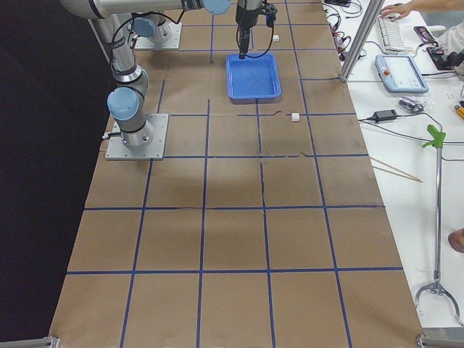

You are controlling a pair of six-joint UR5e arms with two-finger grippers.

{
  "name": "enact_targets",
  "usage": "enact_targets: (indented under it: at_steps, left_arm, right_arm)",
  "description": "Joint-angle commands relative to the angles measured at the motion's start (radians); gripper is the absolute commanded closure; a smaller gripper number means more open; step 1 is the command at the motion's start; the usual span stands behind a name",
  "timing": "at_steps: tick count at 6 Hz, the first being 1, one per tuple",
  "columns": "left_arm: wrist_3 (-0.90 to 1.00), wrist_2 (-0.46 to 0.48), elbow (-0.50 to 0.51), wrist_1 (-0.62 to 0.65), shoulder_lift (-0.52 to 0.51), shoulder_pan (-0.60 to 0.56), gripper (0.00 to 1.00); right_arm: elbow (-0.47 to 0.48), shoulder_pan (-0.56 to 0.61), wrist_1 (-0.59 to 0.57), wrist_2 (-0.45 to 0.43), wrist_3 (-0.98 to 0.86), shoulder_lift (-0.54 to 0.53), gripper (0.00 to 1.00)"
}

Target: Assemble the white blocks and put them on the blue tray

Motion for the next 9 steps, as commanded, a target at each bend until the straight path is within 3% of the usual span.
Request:
enact_targets:
  at_steps: [1, 9]
  left_arm:
    - [0.000, -0.001, 0.000, 0.000, 0.000, 0.000, 0.01]
    - [0.014, 0.002, -0.015, -0.007, 0.002, 0.014, 0.01]
  right_arm:
    - [0.000, 0.000, 0.000, 0.000, 0.000, 0.000, 0.00]
    - [0.000, 0.000, 0.000, 0.000, 0.000, 0.003, 0.00]
